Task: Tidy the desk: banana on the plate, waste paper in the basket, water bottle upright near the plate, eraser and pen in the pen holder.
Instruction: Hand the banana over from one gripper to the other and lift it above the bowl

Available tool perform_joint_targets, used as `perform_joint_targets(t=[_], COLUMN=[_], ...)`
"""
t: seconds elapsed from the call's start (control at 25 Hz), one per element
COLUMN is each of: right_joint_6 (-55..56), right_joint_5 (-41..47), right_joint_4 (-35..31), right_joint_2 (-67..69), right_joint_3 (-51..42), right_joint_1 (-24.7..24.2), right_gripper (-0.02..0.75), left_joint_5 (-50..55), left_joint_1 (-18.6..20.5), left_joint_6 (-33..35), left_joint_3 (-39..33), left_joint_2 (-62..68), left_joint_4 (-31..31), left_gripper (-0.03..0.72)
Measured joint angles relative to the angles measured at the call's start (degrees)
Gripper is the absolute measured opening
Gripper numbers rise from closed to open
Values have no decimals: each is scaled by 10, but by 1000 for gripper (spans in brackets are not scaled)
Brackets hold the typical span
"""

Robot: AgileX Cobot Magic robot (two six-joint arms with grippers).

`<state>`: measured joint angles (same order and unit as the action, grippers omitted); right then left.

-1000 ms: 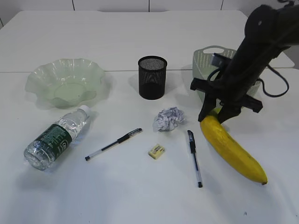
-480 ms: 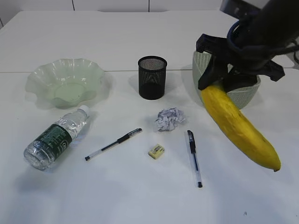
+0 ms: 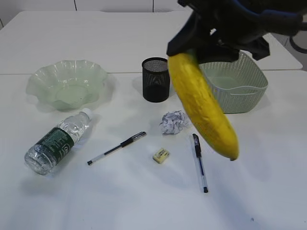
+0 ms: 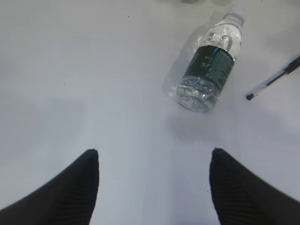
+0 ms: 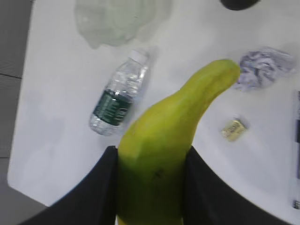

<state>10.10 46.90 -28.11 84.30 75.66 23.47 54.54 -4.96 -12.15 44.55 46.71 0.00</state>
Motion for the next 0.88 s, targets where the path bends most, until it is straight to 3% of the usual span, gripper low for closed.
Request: perform_joint_targets(t=[0.2, 0.56, 0.68, 0.88], right_joint_6=[-31, -74, -95, -116], right_joint_5=[-56, -61, -61, -57], right_joint_4=[-46, -92, -123, -144], right_joint_2=[0, 16, 34, 60], right_joint_3=[0, 12, 28, 69], right_joint_1=[27, 28, 28, 28], right_gripper=[243, 243, 243, 243], left_joint_5=[-25, -73, -104, -190], left_joint_1=[0, -5, -38, -156], left_joint_6=[26, 64, 70, 73], left_joint_3=[0, 0, 0, 0], left_joint_2=[0, 0, 5, 46], left_joint_4=[-50, -113, -127, -160], left_gripper=[519, 519, 519, 519])
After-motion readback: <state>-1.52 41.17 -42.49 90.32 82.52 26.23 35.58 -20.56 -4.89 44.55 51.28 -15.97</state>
